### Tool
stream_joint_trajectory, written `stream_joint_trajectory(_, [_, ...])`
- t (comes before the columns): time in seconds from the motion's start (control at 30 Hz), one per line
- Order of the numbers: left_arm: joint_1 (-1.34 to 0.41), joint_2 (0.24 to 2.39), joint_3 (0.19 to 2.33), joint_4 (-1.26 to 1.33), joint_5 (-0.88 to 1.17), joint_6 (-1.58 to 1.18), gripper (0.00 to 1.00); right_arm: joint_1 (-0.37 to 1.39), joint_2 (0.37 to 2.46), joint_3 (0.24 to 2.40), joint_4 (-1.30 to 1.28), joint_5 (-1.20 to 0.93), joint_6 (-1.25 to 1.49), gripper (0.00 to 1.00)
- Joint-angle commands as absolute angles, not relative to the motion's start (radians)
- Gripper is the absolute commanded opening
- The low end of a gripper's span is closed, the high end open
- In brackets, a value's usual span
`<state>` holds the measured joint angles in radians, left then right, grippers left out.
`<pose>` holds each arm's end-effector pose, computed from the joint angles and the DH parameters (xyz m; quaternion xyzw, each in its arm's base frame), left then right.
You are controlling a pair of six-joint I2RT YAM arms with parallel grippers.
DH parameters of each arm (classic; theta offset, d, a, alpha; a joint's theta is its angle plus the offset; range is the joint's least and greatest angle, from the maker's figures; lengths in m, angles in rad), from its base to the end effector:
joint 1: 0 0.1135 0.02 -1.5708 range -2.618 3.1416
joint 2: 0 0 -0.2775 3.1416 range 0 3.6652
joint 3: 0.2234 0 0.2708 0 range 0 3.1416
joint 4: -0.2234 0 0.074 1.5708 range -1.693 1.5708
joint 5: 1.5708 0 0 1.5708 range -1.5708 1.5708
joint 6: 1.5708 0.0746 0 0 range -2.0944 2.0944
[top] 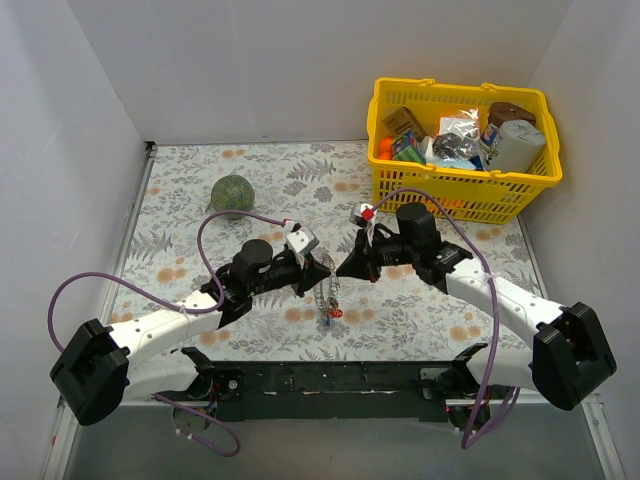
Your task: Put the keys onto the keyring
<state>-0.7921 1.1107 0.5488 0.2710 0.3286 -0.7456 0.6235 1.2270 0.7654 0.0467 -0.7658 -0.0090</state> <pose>0.1871 -0.2239 0.2307 0.1160 0.7888 -0.5039 0.3322 0.2187 0.2210 0.2594 -0.4356 0.6749 0.4515 0.3884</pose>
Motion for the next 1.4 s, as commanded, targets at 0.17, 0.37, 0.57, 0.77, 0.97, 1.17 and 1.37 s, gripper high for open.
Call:
stream_joint_trajectory(0.17, [-0.805, 1.1, 0.555, 0.287, 0.327, -0.724, 0.0, 0.632, 1.247, 0.815, 0.121, -0.772, 0.021, 0.01])
stream_joint_trajectory(0.37, [-0.807, 1.092, 0.549, 0.284, 0.327, -0.723, 0.0, 0.632, 1.259, 0.813, 0.114, -0.727, 0.02, 0.01])
stream_joint_trajectory(0.57, [-0.808, 1.08, 0.54, 0.287, 0.334, -0.716, 0.0, 0.632, 1.27, 0.818, 0.109, -0.704, 0.04, 0.01])
stream_joint_trajectory(0.77, [-0.81, 1.066, 0.529, 0.296, 0.354, -0.715, 0.0, 0.63, 1.275, 0.813, 0.101, -0.681, 0.046, 0.01])
stream_joint_trajectory(0.97, [-0.81, 1.014, 0.503, 0.325, 0.356, -0.715, 0.0, 0.629, 1.284, 0.802, 0.094, -0.678, 0.049, 0.01])
stream_joint_trajectory(1.17, [-0.81, 0.979, 0.483, 0.345, 0.354, -0.724, 0.0, 0.629, 1.289, 0.799, 0.095, -0.693, 0.052, 0.01])
stream_joint_trajectory(1.37, [-0.81, 0.965, 0.471, 0.367, 0.357, -0.739, 0.0, 0.629, 1.29, 0.795, 0.103, -0.739, 0.048, 0.01])
